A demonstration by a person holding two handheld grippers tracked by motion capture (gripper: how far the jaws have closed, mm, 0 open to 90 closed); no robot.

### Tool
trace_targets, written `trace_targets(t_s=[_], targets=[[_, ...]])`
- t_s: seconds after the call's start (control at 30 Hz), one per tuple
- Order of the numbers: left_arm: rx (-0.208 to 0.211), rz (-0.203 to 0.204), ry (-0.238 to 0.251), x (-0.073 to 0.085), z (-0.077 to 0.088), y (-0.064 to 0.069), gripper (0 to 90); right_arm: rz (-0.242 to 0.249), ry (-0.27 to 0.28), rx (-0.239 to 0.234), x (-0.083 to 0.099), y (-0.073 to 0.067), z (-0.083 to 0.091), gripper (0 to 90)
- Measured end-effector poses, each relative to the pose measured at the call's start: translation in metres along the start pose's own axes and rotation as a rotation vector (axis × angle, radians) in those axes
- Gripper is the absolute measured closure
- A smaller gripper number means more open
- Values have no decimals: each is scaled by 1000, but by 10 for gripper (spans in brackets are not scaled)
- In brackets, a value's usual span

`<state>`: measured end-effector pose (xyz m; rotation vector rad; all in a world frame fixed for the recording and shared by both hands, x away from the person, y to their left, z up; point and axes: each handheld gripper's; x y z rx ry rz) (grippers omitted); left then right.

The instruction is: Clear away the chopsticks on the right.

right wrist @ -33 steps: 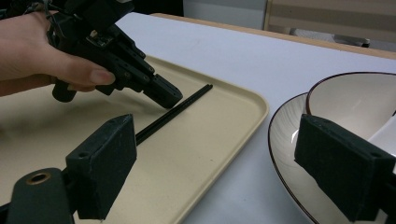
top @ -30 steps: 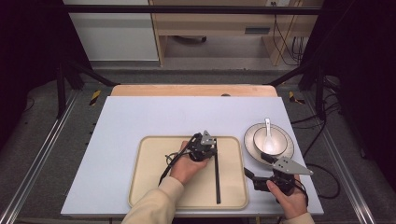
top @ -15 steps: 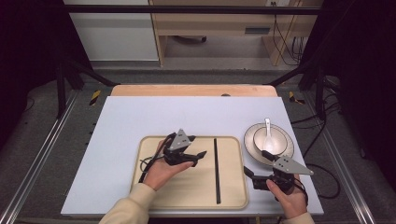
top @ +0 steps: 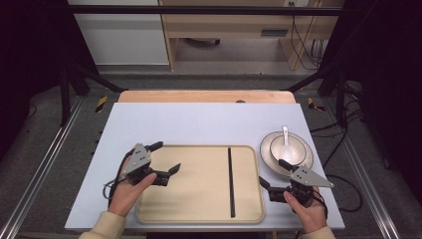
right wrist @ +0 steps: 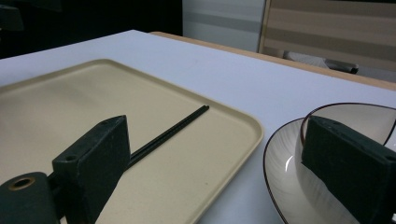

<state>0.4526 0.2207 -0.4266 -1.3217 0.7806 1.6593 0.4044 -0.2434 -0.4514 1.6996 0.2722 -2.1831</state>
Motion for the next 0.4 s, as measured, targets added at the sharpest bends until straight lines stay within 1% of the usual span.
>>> trace_targets(t_s=[0.03,0.07,0.17,0.2,0.23,0.33,0.4], targets=[[0,0,0,0,0,0,50,0,0,0,0,0,0,79],[-10,-2,13,2,7,-1,50,6,15,4,0,0,0,79],[-30,-9,48,9,27,-3,48,11,29,9,-1,0,1,79],[-44,-7,64,16,38,-5,39,12,40,14,-1,1,2,79],[-44,-7,64,16,38,-5,36,12,40,14,-1,1,2,79],[-54,-2,82,27,53,-5,31,10,54,19,0,2,2,78],[-47,0,85,33,59,-6,22,9,57,24,0,2,3,74]])
Point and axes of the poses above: each handheld gripper's, and its own axes: z roughly backward along the jaws, x roughly out of its underside, y roughly to its right, and after that the axes turned 15 degrees about x, right-handed
